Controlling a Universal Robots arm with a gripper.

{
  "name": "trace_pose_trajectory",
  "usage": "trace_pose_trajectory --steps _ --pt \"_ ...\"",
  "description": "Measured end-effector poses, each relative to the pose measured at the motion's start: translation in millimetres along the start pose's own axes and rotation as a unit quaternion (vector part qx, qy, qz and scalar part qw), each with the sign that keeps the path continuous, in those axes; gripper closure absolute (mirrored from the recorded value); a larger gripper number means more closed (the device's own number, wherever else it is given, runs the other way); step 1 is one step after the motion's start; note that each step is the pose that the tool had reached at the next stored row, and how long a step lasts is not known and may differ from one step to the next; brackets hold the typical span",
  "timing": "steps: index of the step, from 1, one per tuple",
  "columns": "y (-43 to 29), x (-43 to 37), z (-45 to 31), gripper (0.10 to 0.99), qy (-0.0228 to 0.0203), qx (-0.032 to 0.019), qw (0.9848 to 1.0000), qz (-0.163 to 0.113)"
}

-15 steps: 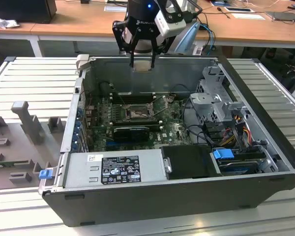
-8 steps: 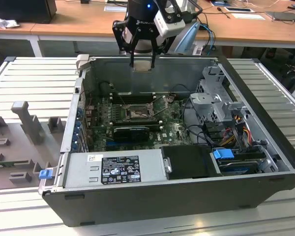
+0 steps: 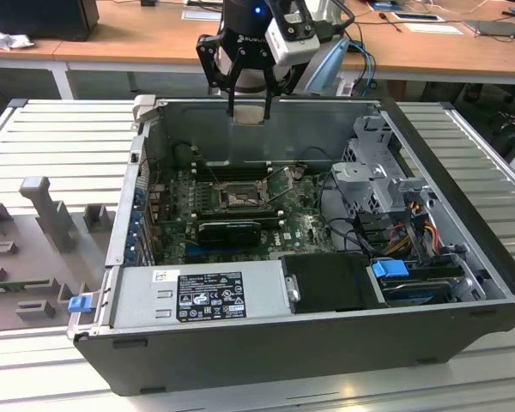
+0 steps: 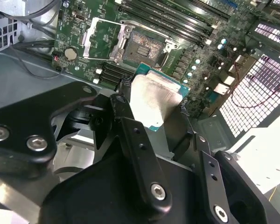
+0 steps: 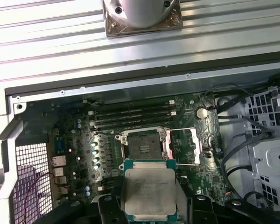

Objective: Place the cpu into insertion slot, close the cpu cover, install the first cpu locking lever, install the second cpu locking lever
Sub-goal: 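Place the cpu into insertion slot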

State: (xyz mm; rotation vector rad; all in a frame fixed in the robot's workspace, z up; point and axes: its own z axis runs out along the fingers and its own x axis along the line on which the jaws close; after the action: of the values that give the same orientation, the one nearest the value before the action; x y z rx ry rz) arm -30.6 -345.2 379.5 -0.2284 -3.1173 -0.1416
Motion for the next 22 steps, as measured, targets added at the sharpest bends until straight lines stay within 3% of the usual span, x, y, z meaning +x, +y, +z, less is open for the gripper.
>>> trace_pose_trajectory --steps 22 --pt "-0.1 0.1 0.6 0.557 -0.0043 -0.0010 0.9988 0.049"
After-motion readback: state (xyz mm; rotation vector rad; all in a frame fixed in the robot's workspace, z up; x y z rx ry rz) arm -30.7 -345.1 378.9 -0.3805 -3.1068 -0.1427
